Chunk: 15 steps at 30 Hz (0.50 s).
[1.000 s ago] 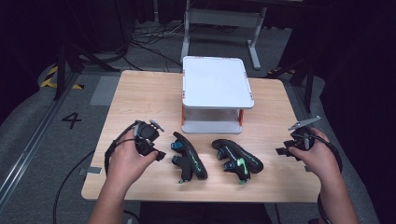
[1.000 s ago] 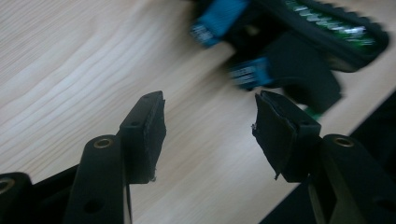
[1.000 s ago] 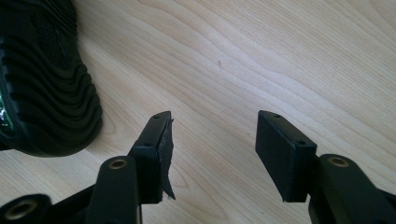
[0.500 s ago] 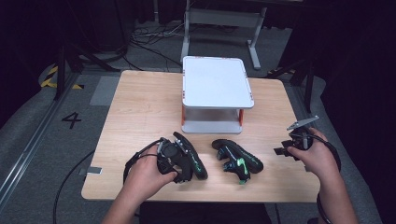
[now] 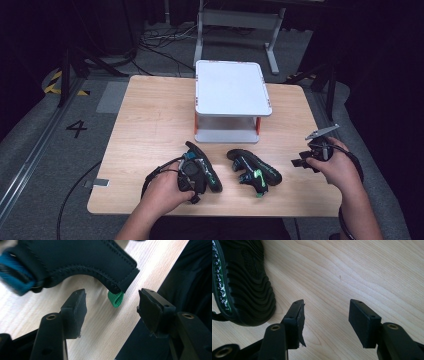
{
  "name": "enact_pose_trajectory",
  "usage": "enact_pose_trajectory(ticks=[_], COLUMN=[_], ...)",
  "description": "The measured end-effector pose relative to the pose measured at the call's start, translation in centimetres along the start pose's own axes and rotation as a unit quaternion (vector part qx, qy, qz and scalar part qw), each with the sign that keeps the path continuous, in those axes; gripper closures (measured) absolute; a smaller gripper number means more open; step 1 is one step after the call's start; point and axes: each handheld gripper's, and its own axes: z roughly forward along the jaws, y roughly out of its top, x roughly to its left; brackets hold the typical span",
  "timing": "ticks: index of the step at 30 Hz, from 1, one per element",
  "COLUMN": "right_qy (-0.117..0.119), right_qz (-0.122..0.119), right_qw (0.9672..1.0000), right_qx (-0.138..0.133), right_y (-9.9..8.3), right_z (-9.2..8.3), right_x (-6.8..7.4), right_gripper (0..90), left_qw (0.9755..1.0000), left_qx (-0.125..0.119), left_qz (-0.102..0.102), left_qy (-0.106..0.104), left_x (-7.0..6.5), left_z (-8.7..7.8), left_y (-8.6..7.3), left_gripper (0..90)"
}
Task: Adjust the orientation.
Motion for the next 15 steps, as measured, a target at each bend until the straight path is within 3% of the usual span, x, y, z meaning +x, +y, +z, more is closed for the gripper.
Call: enact_pose_trajectory(ticks=[5,8,9,10,12,15], right_qy=[0.0,0.0,0.0,0.001,0.0,0.004], right_qz=[-0.004,-0.001,-0.001,-0.002,-0.003,-0.001], right_qw=[1.0,1.0,1.0,1.0,1.0,1.0], right_qx=[-0.001,-0.002,-0.002,-0.002,-0.002,-0.003], right_y=[0.0,0.02,0.02,0.02,0.05,0.06], right_z=[-0.02,-0.11,-0.12,-0.12,-0.1,-0.06], right_x=[-0.08,-0.04,-0.02,-0.01,0.03,0.01], right_gripper=[47.3,47.3,47.3,47.3,47.3,47.3], left_qw=[0.9999,0.9999,0.9999,0.9997,0.9998,0.9996], left_qx=[0.007,0.011,0.013,0.02,0.018,0.022], left_qz=[0.004,0.003,0.001,-0.004,-0.006,-0.015], left_qy=[-0.007,-0.007,-0.007,-0.009,-0.006,-0.01], left_x=[0.02,0.03,0.02,0.0,-0.05,0.01], left_z=[0.48,0.59,0.6,0.56,0.42,0.27], left_y=[0.22,0.25,0.26,0.28,0.33,0.21], left_gripper=[51.3,67.4,67.4,76.8,85.4,87.5])
